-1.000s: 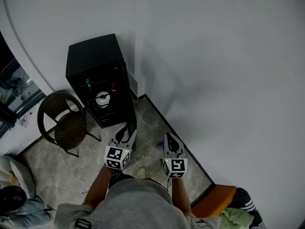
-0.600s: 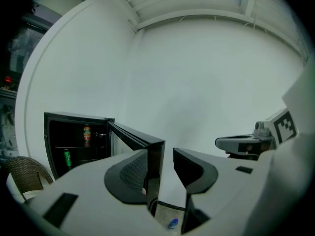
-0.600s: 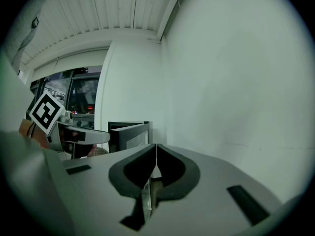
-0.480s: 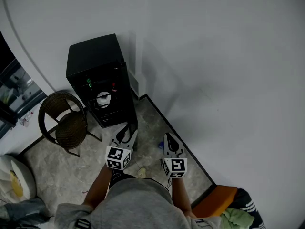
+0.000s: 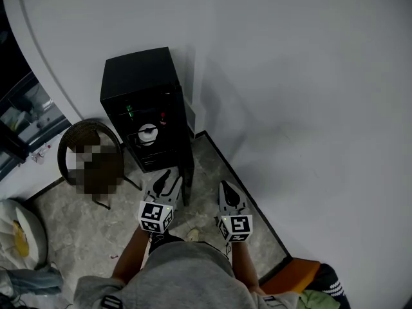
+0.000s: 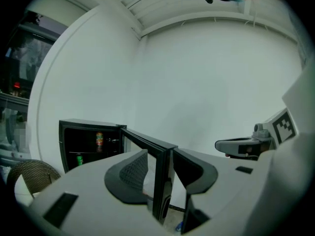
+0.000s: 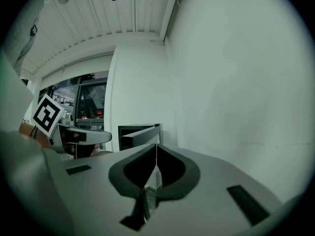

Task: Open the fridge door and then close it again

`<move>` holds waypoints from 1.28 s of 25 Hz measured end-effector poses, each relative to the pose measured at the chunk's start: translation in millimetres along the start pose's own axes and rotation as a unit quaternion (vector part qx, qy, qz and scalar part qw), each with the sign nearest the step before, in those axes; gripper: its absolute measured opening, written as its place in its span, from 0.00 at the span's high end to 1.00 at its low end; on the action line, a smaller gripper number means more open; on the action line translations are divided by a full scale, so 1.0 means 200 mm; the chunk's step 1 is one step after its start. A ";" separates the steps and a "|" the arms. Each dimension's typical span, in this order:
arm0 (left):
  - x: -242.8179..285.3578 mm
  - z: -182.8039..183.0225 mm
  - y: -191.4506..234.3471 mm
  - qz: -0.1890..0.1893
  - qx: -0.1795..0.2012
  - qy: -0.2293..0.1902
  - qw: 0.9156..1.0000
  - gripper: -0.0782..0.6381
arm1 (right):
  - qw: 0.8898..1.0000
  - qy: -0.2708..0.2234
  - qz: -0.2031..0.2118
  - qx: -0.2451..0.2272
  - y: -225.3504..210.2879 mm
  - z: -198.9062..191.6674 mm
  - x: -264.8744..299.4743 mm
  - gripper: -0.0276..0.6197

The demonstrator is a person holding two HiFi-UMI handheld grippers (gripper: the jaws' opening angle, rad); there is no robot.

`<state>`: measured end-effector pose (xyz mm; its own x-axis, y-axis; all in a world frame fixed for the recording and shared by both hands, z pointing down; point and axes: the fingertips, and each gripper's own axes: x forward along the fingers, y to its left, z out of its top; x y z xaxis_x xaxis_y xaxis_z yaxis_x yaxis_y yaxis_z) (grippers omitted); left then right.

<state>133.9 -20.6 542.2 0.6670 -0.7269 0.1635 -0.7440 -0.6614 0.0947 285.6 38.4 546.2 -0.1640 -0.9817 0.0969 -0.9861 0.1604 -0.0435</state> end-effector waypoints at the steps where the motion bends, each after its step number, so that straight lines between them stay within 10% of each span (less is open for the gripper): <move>1: -0.02 0.00 0.03 0.009 -0.003 -0.001 1.000 0.67 | 1.000 0.000 0.007 0.001 0.02 0.00 0.01 0.92; 16: -0.38 -0.04 0.37 0.145 -0.020 -0.019 0.989 0.84 | 0.996 -0.003 0.083 -0.015 0.29 0.04 0.16 0.92; 32: -0.41 -0.05 0.41 0.153 -0.014 -0.021 0.988 0.89 | 0.995 0.001 0.099 -0.017 0.36 0.02 0.21 0.92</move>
<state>17.2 -12.9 546.3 0.4113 -0.8995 0.1474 -0.9115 -0.4047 0.0736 207.7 8.0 543.2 -0.3548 -0.9304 0.0923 -0.9349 0.3537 -0.0281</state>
